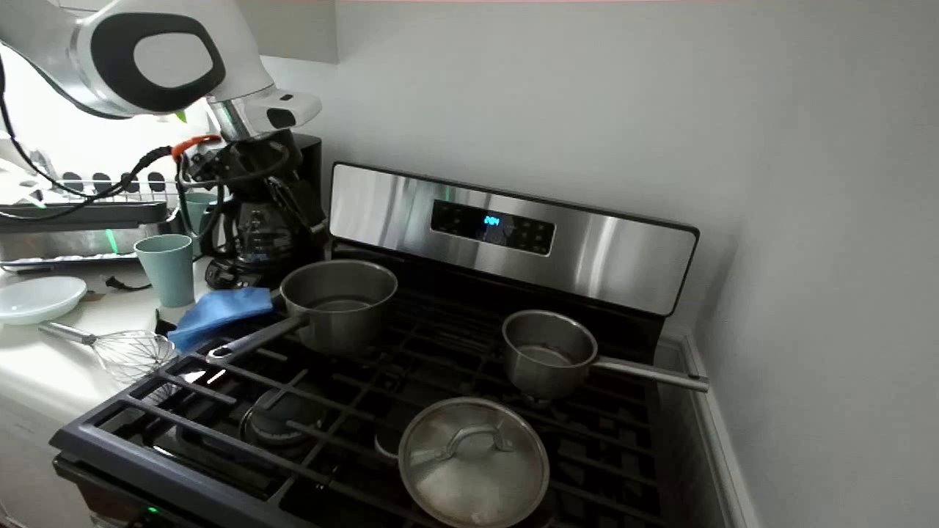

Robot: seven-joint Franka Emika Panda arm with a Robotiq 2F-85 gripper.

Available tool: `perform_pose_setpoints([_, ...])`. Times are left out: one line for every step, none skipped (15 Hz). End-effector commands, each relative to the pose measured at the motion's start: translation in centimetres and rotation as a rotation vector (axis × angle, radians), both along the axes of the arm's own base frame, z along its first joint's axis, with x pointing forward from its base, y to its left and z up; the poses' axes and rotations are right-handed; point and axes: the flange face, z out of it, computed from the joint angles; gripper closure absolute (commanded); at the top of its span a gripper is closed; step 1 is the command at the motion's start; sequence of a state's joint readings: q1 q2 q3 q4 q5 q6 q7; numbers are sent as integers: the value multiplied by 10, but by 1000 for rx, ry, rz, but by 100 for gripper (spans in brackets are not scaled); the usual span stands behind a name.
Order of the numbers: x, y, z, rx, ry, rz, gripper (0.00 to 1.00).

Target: Pour the liquid from the cup into the two pots then put the silver lid on the big silver pot.

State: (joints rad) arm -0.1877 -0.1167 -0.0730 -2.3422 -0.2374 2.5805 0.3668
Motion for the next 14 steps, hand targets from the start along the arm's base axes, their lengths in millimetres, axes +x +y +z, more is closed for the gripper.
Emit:
perform_pose_setpoints([-18, -22, 4, -38, -10, -196, 0])
perform_pose_setpoints([-17, -25, 3, -39, -33, -247, 0])
perform_pose_setpoints([-8, -23, 0, -24, -11, -159, 0])
perform_pose_setpoints([-9, -27, 0, -28, -18, -196, 0])
perform_pose_setpoints([-10, -28, 0, -28, -22, -215, 0])
perform_pose_setpoints([-10, -29, 0, -27, -24, -223, 0])
perform_pose_setpoints([-10, -28, 0, -26, -25, -227, 0])
perform_pose_setpoints([-4, -36, 0, -36, -7, -244, 0])
perform_pose_setpoints([-1, -48, 0, -46, -18, -301, 0])
perform_pose_setpoints([0, -64, 2, -48, 0, -334, 0])
perform_pose_setpoints([-1, -76, 3, -41, 9, -364, 0])
perform_pose_setpoints([-2, -88, 7, -30, 27, -354, 0])
perform_pose_setpoints([-4, -102, 8, -24, 36, -372, 0])
perform_pose_setpoints([-7, -115, 8, -25, 57, -372, 0])
